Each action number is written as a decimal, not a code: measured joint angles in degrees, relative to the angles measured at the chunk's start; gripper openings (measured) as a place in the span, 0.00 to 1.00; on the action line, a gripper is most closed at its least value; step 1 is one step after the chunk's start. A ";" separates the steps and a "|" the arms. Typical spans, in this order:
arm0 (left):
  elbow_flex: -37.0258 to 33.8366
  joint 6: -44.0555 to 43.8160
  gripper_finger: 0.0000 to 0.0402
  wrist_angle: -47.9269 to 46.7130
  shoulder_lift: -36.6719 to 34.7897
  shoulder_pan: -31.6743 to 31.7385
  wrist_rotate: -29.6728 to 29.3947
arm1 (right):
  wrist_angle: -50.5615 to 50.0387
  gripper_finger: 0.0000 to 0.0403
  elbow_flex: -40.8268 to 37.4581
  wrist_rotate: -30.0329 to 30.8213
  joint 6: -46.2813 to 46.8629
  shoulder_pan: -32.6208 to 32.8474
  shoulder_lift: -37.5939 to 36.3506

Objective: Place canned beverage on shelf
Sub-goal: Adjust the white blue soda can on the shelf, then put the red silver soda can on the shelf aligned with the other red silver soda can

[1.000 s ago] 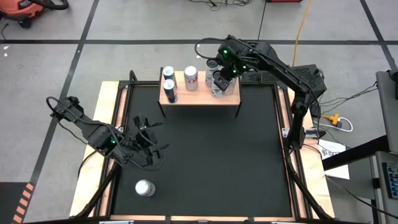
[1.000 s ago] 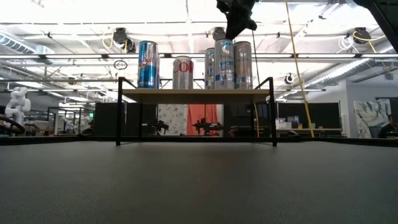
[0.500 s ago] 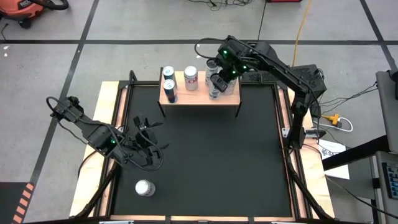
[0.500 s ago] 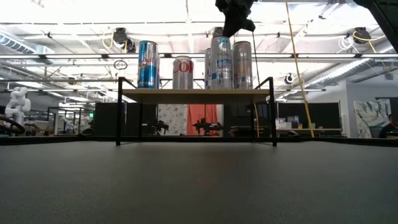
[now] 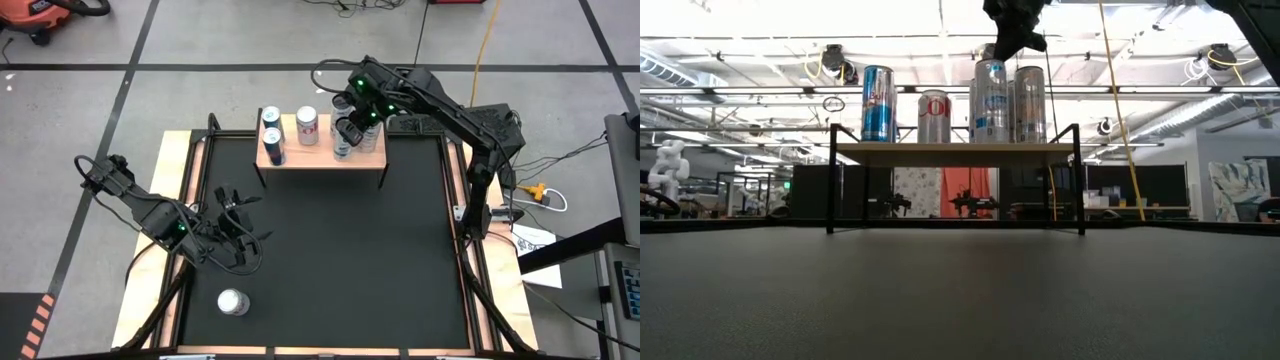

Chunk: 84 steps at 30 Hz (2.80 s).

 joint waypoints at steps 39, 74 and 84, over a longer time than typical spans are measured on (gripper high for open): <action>-0.01 0.09 0.98 -0.04 0.00 0.04 -0.02 | -3.51 0.00 0.02 -1.31 0.63 3.26 -2.07; 0.00 0.21 0.98 -0.09 0.00 0.00 -0.02 | 3.13 0.00 0.00 -1.57 -0.02 2.78 -0.15; 0.00 2.97 0.98 -0.02 0.00 0.00 0.61 | 2.97 0.00 0.02 -7.47 0.00 4.37 -5.34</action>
